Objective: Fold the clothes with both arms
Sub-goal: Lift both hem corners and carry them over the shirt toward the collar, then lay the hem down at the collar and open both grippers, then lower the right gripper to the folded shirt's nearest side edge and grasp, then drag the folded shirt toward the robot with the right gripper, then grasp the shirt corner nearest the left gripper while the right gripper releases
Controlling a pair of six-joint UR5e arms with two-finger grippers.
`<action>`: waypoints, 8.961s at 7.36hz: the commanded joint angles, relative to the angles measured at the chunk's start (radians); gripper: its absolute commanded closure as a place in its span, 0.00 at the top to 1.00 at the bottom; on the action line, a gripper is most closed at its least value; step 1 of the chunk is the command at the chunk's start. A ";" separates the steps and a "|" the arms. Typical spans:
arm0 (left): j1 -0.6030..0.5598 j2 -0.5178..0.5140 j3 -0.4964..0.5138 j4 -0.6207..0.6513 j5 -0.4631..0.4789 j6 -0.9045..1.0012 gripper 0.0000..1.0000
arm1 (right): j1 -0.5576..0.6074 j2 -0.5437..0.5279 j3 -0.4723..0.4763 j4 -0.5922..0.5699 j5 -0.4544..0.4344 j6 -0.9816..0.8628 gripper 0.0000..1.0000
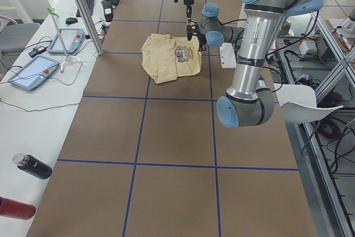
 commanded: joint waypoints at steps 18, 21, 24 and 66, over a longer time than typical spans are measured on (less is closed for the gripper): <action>-0.321 -0.218 0.837 -0.544 -0.078 0.139 0.00 | 0.166 0.424 -0.805 0.411 -0.063 -0.060 0.00; -0.318 -0.220 0.824 -0.545 -0.076 0.125 0.53 | 0.155 0.423 -0.802 0.411 -0.069 -0.058 0.00; -0.315 -0.209 0.809 -0.549 -0.067 0.127 0.99 | 0.149 0.409 -0.807 0.463 -0.081 -0.060 1.00; 0.210 -0.131 0.407 -0.382 0.100 -0.453 0.99 | -0.072 -0.186 -0.032 0.445 0.020 0.347 1.00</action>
